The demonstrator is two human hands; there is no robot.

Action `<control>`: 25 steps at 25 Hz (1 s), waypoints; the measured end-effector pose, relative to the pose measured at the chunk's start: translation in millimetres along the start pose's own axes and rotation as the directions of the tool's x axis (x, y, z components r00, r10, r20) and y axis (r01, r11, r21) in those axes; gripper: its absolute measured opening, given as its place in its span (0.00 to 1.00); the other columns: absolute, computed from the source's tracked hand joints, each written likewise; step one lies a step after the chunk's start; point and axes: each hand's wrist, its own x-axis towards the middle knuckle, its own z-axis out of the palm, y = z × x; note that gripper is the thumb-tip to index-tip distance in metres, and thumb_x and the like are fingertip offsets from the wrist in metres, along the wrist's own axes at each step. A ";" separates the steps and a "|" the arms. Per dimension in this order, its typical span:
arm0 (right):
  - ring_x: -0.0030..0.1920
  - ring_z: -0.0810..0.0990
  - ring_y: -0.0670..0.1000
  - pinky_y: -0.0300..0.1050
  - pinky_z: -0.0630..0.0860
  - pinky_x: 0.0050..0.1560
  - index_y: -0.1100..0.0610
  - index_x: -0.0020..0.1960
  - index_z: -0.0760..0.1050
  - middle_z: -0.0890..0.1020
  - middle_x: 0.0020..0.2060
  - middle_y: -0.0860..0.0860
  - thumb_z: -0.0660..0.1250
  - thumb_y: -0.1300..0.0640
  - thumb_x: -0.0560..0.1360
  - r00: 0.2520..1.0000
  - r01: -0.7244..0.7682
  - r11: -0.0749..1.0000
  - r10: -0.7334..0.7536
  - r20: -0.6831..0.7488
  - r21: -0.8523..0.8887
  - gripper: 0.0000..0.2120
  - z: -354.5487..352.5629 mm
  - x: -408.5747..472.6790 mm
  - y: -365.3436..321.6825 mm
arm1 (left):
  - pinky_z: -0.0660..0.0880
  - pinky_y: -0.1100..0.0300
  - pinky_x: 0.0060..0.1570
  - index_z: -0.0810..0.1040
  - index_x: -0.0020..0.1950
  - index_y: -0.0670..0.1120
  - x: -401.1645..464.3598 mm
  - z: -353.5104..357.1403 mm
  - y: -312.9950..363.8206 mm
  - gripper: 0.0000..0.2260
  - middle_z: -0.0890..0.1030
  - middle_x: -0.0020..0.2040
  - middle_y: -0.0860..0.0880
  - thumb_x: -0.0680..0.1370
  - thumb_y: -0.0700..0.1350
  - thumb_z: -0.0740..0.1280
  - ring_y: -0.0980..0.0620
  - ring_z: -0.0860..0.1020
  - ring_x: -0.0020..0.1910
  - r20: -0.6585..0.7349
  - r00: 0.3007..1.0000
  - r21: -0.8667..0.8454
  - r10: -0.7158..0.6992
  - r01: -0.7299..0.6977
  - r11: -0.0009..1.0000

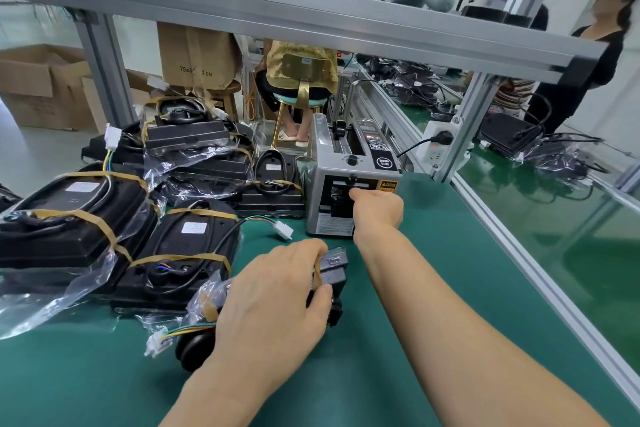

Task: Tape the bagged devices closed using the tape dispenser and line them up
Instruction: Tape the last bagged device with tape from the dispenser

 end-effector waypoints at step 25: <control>0.27 0.63 0.47 0.41 0.62 0.29 0.53 0.33 0.76 0.68 0.25 0.49 0.74 0.61 0.68 0.805 0.290 0.957 -0.233 0.546 -0.019 0.09 -102.3 -96.4 11.0 | 0.64 0.61 0.43 0.75 0.58 0.54 -1.5 -0.9 3.2 0.15 0.80 0.47 0.55 0.72 0.49 0.69 0.51 0.76 0.47 -0.033 0.999 -0.056 -0.013 0.011 0.998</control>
